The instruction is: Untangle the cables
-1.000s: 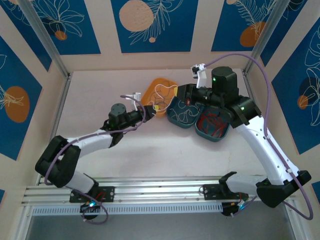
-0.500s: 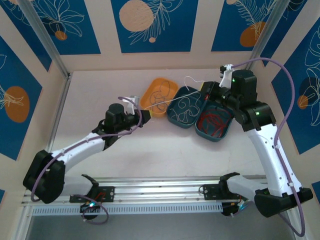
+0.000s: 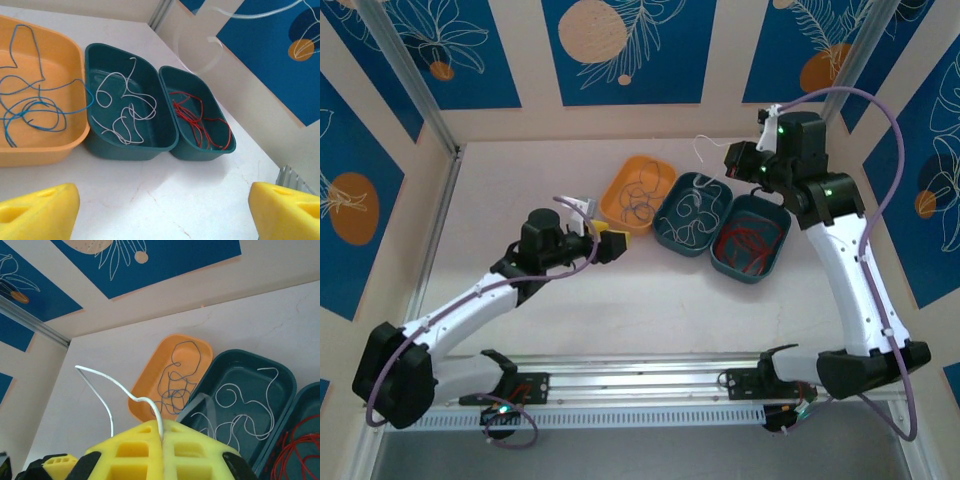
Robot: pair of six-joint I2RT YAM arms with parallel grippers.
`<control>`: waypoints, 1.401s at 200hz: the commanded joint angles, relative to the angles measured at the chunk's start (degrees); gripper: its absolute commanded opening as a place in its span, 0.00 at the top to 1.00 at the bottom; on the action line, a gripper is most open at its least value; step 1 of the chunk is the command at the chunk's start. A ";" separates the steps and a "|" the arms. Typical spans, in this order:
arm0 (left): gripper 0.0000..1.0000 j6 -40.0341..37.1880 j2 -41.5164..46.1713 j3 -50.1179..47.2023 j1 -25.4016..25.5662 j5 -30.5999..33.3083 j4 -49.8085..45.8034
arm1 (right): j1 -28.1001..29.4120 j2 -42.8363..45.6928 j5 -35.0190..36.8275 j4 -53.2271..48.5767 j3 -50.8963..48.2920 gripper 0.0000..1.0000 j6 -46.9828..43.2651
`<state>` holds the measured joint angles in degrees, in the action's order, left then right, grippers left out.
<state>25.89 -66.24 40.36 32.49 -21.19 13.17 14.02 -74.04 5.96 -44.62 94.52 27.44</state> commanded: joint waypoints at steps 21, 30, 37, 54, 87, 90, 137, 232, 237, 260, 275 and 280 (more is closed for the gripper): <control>0.00 -2.01 3.57 1.21 0.02 6.89 -7.12 | -1.10 -4.75 1.18 -0.98 4.75 1.00 -3.03; 0.00 -2.29 4.27 1.21 -0.01 8.62 -8.28 | -1.26 -5.71 1.00 -0.44 4.88 1.00 -3.01; 0.00 -2.29 4.85 1.21 -0.05 9.89 -9.08 | -1.28 -6.45 0.83 -0.15 4.96 1.00 -2.93; 0.00 -2.38 6.55 0.89 0.03 12.80 -10.72 | -1.45 -8.24 0.57 0.41 4.67 1.00 -2.67; 0.00 -1.92 9.81 -0.43 0.01 17.41 -13.11 | -2.15 -11.71 1.68 0.07 3.14 1.00 -3.23; 0.00 -1.94 10.02 -0.52 -0.01 17.72 -13.29 | -2.29 -12.06 1.69 -0.17 2.93 1.00 -3.27; 0.00 -2.29 11.72 -0.72 -0.23 22.04 -17.06 | -3.90 -19.30 -2.62 -3.20 1.97 1.00 -3.43; 0.00 -2.97 12.27 -0.36 -0.47 23.56 -19.56 | -4.97 -36.76 1.43 -8.80 9.06 1.00 -2.74; 0.00 -2.95 12.29 -0.37 -0.49 23.65 -19.59 | -5.02 -37.54 1.76 -9.04 9.58 1.00 -2.74; 0.00 -2.95 12.32 -0.30 -0.52 23.65 -19.72 | -4.59 -41.56 4.87 -11.06 13.20 1.00 -2.40; 0.00 -3.12 12.32 -0.24 -0.65 23.80 -19.99 | -4.10 -44.02 6.86 -12.34 15.48 1.00 -2.21; 0.00 -3.13 12.30 -0.28 -0.63 23.87 -20.01 | -3.90 -44.83 7.38 -12.71 16.33 1.00 -2.13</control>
<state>23.79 -55.13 39.90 32.38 1.63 -5.65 9.41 -116.03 9.39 -53.63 106.61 24.93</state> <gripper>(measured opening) 0.998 0.055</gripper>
